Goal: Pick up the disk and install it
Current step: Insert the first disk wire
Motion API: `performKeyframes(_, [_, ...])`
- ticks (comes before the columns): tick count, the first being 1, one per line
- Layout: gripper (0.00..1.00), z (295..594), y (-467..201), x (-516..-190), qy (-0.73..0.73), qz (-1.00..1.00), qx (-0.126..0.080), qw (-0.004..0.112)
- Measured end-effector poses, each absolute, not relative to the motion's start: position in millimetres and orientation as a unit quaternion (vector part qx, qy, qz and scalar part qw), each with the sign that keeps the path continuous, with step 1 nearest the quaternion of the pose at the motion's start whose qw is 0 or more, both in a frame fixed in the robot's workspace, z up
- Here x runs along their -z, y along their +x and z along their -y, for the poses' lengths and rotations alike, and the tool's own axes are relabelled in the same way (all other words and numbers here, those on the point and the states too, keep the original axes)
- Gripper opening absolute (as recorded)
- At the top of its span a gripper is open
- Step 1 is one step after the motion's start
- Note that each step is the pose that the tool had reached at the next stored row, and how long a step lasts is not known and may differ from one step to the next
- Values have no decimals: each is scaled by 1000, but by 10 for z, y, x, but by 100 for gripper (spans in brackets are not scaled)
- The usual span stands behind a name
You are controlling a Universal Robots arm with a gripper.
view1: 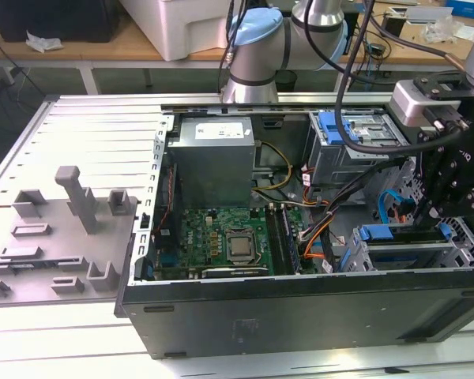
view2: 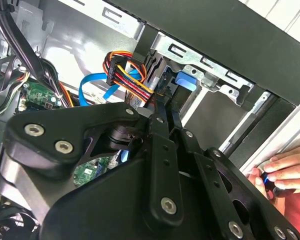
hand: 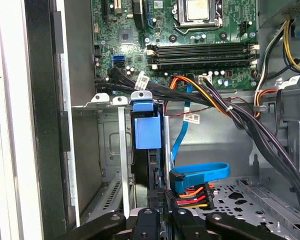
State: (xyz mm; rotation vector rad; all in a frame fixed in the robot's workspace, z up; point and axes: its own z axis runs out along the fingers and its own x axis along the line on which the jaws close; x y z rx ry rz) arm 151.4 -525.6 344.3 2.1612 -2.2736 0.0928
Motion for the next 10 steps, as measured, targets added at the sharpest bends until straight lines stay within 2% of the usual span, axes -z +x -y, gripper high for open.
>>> performKeyframes(10, [16,5257,1511,-3444,695,719,-30,1])
